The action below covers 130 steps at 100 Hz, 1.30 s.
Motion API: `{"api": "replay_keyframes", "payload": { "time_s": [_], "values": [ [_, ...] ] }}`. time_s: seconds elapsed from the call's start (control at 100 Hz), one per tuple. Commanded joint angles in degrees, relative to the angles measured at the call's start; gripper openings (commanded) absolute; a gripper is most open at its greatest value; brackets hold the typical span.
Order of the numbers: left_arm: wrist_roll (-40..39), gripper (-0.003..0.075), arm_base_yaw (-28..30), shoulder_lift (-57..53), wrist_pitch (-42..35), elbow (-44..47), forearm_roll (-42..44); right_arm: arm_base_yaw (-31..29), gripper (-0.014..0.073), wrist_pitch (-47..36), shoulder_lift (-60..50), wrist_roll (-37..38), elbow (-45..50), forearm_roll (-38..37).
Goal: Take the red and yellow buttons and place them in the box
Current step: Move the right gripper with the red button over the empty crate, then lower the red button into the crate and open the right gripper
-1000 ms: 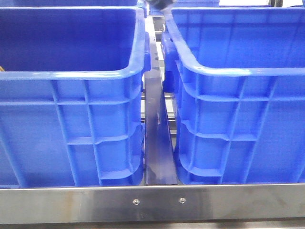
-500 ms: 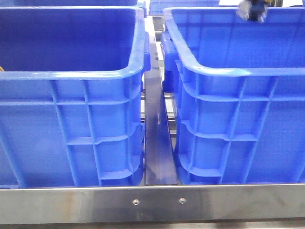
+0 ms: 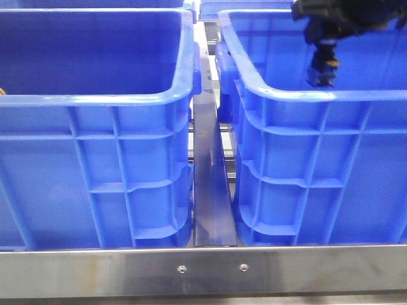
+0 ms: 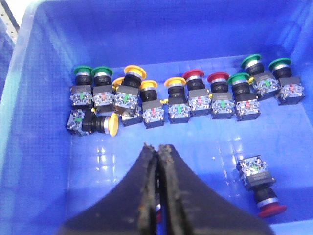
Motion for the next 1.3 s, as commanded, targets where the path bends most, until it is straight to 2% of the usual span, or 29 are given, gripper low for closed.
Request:
{"api": "replay_keyframes", "payload": {
  "time_s": [0.0, 0.19, 0.59, 1.29],
  "values": [
    [-0.69, -0.0019, 0.17, -0.04, -4.13, -1.61, 1.29, -2.2, 0.0213, 1.92, -1.03, -0.59, -2.19, -0.93],
    [-0.69, -0.0019, 0.17, -0.04, -4.22, -1.61, 1.29, -5.86, 0.0213, 8.79, 1.53, -0.59, -2.31, 0.31],
    [-0.69, -0.0019, 0.17, -0.04, -4.5, -1.61, 1.29, -6.45, 0.0213, 10.56, 6.72, -1.25, -6.14, 0.31],
    [-0.69, -0.0019, 0.17, -0.04, -4.5, -1.61, 1.29, -6.45, 0.022, 10.33, 9.78, -1.46, -5.06, 0.86]
  ]
}}
